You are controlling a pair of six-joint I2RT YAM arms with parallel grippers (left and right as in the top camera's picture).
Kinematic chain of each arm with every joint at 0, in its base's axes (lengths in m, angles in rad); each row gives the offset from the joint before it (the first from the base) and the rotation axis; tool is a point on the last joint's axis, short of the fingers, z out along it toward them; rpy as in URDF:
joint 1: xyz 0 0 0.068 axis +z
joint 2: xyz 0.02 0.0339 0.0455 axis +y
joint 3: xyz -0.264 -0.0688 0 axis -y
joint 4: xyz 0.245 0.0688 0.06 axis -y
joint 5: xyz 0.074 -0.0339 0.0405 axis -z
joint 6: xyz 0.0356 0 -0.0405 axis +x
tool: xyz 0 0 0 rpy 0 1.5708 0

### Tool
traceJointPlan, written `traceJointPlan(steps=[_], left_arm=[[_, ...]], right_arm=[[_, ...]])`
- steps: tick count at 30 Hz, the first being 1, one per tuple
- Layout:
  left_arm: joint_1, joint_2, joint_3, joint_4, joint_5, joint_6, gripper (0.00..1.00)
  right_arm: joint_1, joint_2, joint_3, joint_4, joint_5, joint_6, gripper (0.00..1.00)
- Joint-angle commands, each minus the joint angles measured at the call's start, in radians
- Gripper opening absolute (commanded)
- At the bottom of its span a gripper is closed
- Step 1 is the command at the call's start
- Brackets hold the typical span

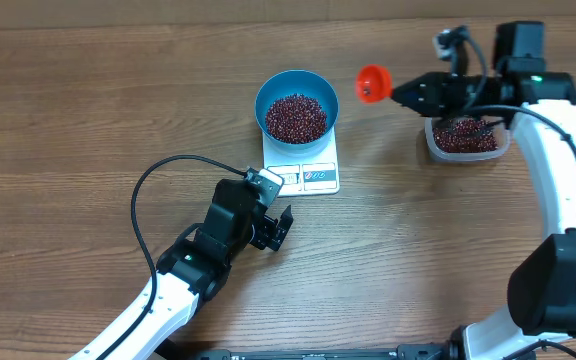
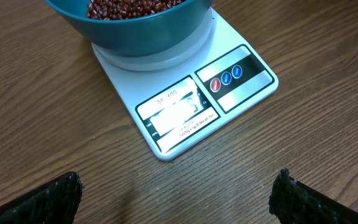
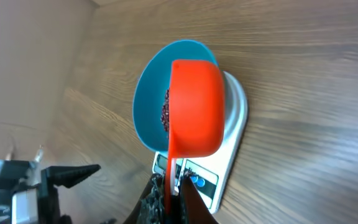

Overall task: Scoop item into bowl and weigh 150g on scale
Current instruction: 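Carry the scoop over the teal bowl and pour the beans in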

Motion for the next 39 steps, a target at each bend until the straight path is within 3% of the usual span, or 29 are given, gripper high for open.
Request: traceJointPlan(steps=[1,21,39], left_arm=[[-0.005,0.008,-0.005,0.003,-0.002,-0.013,1.00],[-0.005,0.008,-0.005,0.003,-0.002,-0.013,1.00],[-0.005,0.008,-0.005,0.003,-0.002,-0.013,0.99]], right_arm=[[0.064,-0.022,0.026,0.037,0.098,0.071,0.04],[0.403,-0.022,0.026,0.204,0.679,0.058,0.04],[0.597,-0.022,0.026,0.215,0.998,-0.159,0.04]])
